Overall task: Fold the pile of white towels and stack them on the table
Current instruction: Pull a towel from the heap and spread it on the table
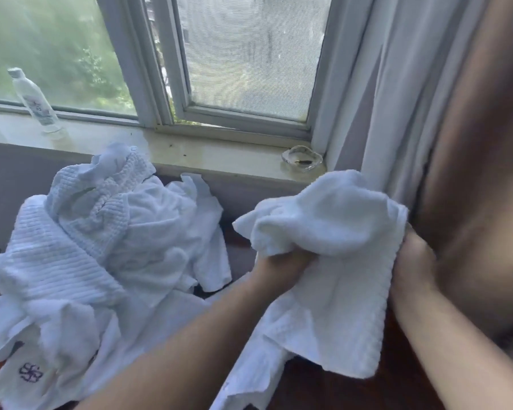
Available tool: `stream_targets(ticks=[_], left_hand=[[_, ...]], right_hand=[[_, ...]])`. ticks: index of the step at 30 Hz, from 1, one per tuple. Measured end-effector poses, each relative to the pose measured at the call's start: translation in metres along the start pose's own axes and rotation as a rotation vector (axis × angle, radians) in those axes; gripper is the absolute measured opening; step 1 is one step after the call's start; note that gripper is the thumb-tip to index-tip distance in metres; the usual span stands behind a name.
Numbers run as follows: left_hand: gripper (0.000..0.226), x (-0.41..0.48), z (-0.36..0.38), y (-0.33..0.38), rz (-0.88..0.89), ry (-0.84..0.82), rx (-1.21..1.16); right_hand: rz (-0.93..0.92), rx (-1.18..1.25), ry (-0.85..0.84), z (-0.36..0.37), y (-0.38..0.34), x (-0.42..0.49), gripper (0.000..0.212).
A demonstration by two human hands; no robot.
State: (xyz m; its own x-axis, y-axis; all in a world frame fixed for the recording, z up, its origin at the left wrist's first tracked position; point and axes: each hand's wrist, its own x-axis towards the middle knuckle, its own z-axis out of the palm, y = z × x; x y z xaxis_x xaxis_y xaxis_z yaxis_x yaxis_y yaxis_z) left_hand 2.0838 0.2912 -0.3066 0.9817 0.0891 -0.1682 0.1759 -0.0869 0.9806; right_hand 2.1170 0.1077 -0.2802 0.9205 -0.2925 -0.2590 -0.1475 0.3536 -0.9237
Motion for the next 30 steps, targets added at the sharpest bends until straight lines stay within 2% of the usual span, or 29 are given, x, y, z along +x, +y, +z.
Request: stream_targets(ticks=[3,5,6,8,10,11,14,16,18,19,21,24,28,30], left_hand=[[0.038,0.032,0.019,-0.002,-0.015,-0.068,0.121],[0.022,0.051,0.02,-0.017,0.033,-0.148,0.26],[0.017,0.059,0.017,-0.029,0.03,-0.203,0.36],[0.02,0.065,0.005,-0.053,-0.083,-0.267,0.629],[0.035,0.063,-0.017,-0.081,-0.205,-0.281,0.814],[0.045,0.058,-0.03,-0.094,-0.257,-0.277,0.858],[0.088,0.031,-0.078,-0.133,-0.371,-0.28,1.031],[0.104,0.003,-0.108,-0.159,-0.419,-0.33,1.119],[0.123,-0.028,-0.13,-0.185,-0.515,-0.41,1.135],[0.131,-0.043,-0.137,-0.198,-0.566,-0.45,1.144],[0.136,-0.066,-0.144,-0.219,-0.605,-0.468,1.176],[0.115,-0.082,-0.141,-0.243,-0.465,-0.351,1.278],[0.056,-0.071,-0.136,-0.255,-0.338,-0.26,1.259],[0.033,-0.062,-0.136,-0.254,-0.299,-0.255,1.21]], right_hand=[[-0.02,-0.073,0.089,-0.014,-0.004,0.023,0.032],[0.038,-0.213,0.045,-0.016,0.004,0.042,0.017],[0.113,-0.404,0.008,-0.018,0.012,0.05,0.01],[0.282,-0.833,-0.087,-0.027,0.035,0.059,0.014],[0.309,-1.135,-0.177,-0.031,0.059,0.058,0.018],[0.283,-1.212,-0.23,-0.029,0.069,0.053,0.019],[0.336,-1.211,-0.461,-0.016,0.1,0.033,0.017],[0.349,-1.291,-0.669,-0.008,0.124,0.017,0.054],[0.251,-1.534,-0.892,0.0,0.15,0.0,0.09],[0.18,-1.66,-0.999,0.004,0.163,-0.009,0.103],[0.064,-1.892,-1.11,0.011,0.188,-0.025,0.118],[-0.058,-2.157,-1.086,0.017,0.221,-0.042,0.112],[-0.331,-2.284,-0.906,0.01,0.245,-0.048,0.068],[-0.383,-2.271,-0.872,0.006,0.251,-0.045,0.05]])
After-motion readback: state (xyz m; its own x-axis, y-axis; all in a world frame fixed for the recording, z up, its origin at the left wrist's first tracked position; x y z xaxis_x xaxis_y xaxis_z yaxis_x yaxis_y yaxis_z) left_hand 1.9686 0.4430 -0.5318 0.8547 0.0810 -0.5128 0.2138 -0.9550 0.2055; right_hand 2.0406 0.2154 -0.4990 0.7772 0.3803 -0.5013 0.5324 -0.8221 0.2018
